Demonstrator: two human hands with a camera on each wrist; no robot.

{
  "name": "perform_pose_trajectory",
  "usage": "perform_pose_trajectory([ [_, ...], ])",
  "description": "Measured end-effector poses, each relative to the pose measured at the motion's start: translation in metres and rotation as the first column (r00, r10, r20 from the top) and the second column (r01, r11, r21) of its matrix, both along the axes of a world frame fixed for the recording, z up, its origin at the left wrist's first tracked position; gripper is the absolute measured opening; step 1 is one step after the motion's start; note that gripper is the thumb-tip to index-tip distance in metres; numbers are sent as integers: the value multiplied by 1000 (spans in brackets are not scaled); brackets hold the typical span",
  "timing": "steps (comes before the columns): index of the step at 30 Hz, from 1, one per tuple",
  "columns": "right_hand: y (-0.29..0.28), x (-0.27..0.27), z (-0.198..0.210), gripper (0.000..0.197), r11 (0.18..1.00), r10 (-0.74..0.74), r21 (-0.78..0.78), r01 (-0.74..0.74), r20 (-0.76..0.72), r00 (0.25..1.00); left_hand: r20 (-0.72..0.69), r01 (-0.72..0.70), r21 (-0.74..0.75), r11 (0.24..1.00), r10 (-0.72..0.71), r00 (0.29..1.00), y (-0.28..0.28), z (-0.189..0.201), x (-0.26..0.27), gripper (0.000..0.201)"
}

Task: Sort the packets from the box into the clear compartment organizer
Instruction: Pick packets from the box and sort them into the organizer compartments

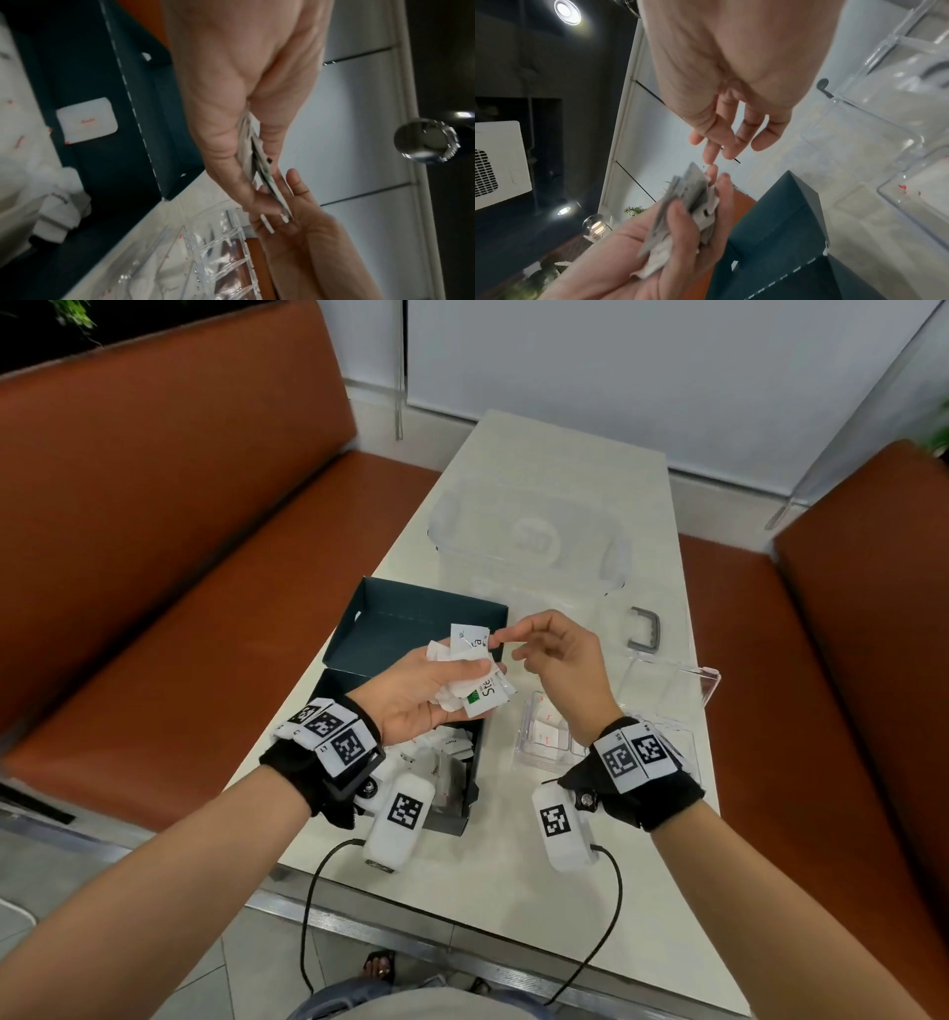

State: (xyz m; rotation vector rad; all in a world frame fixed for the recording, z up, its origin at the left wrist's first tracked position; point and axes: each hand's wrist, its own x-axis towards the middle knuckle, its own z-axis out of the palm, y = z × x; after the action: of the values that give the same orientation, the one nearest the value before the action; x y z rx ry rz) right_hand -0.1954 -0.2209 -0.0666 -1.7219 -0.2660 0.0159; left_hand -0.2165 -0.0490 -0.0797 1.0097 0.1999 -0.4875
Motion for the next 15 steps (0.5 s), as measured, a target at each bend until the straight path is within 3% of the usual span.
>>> perform_pose_trajectory([
  [4, -4, 8, 6, 18, 993, -85, -83, 84, -11, 996, 70, 49, 123, 991, -58, 996, -4, -1, 1, 32],
  [8, -6, 12, 9, 18, 974, 4, -227, -16, -51, 999, 119, 106, 232, 967, -137, 983, -8, -4, 4, 30],
  [10, -9, 13, 10, 9, 951, 31, -306, -49, -64, 997, 137, 128, 287, 949, -173, 975, -11, -4, 6, 32],
  [12, -15, 14, 10, 3, 954, 11, -298, -35, -82, 997, 151, 144, 306, 941, -198, 969, -15, -3, 8, 29],
  [15, -29, 15, 12, 9, 979, -55, -200, 26, -142, 988, 146, 157, 283, 946, -205, 968, -19, -3, 11, 27],
])
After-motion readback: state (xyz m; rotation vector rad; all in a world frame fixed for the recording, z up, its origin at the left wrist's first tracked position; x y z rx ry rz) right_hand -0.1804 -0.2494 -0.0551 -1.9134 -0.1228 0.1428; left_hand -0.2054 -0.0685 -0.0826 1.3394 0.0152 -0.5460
